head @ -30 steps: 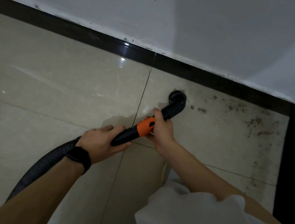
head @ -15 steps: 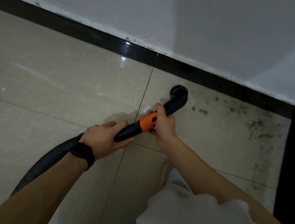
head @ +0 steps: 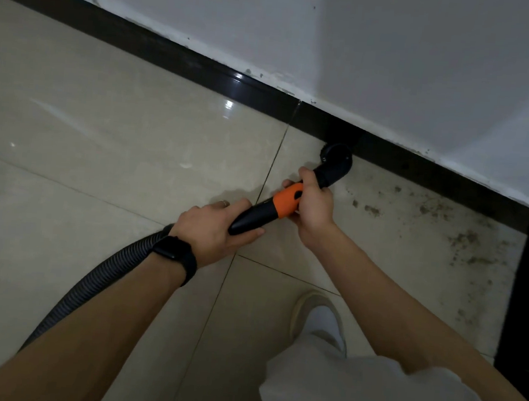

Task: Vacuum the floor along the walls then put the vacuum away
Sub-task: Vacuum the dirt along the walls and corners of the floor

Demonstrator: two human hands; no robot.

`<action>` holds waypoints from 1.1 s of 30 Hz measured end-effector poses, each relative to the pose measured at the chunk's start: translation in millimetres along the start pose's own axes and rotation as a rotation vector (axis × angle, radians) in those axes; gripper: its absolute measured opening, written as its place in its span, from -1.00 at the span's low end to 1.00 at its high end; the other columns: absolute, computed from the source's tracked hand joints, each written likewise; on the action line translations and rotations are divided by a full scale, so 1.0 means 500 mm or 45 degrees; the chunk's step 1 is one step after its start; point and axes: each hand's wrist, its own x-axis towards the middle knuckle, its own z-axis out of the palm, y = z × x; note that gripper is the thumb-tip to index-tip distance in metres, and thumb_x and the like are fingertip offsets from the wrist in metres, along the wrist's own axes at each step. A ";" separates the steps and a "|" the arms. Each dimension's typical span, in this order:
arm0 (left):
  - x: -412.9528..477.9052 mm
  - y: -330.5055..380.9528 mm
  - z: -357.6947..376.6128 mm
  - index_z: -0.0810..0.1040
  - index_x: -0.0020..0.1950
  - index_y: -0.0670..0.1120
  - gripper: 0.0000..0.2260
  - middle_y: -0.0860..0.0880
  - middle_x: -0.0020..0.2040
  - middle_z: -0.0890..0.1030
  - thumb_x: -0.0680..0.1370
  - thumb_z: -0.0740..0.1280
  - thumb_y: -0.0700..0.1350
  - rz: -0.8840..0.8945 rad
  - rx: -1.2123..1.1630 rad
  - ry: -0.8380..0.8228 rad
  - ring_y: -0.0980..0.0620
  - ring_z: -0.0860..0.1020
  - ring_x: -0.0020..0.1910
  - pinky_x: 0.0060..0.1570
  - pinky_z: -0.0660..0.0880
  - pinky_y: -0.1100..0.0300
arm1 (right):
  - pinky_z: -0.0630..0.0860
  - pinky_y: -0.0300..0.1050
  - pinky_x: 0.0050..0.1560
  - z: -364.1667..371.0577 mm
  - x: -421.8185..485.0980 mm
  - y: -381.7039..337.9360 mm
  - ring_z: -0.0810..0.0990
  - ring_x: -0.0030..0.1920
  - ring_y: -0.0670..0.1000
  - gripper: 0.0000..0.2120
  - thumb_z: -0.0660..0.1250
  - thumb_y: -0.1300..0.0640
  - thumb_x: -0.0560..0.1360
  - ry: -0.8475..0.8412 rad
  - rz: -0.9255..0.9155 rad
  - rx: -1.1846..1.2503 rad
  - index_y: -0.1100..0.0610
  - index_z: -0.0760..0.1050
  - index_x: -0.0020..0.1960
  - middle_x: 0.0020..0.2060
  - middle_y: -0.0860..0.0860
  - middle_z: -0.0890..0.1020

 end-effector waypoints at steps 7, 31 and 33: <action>-0.036 -0.072 -0.037 0.26 0.00 0.25 -0.57 0.13 -0.28 0.49 0.41 -0.04 0.54 -0.050 -0.032 0.118 0.06 0.50 -0.34 -0.32 0.45 0.15 | 0.63 -0.16 -0.35 0.086 -0.009 0.014 0.67 -0.38 -0.18 -0.83 0.35 0.00 0.64 -0.078 0.013 -0.130 0.09 0.47 0.07 -0.26 0.00 0.67; -0.419 -0.225 0.000 0.36 0.06 0.18 -0.47 0.04 -0.23 0.53 0.47 -0.13 0.52 0.134 0.177 0.054 -0.12 0.58 -0.43 -0.44 0.37 0.21 | 0.63 -0.13 -0.35 0.008 -0.258 0.288 0.78 -0.18 0.07 -0.54 0.37 -0.14 0.62 -0.224 0.548 -0.474 0.13 0.42 0.37 0.09 0.10 0.72; -0.424 -0.219 0.000 0.37 0.06 0.17 -0.45 0.04 -0.23 0.52 0.46 -0.14 0.53 0.090 0.169 0.075 -0.12 0.58 -0.41 -0.43 0.39 0.19 | 0.63 -0.13 -0.36 0.021 -0.254 0.283 0.78 -0.21 0.07 -0.58 0.38 -0.13 0.62 -0.213 0.502 -0.488 0.14 0.44 0.31 0.06 0.10 0.72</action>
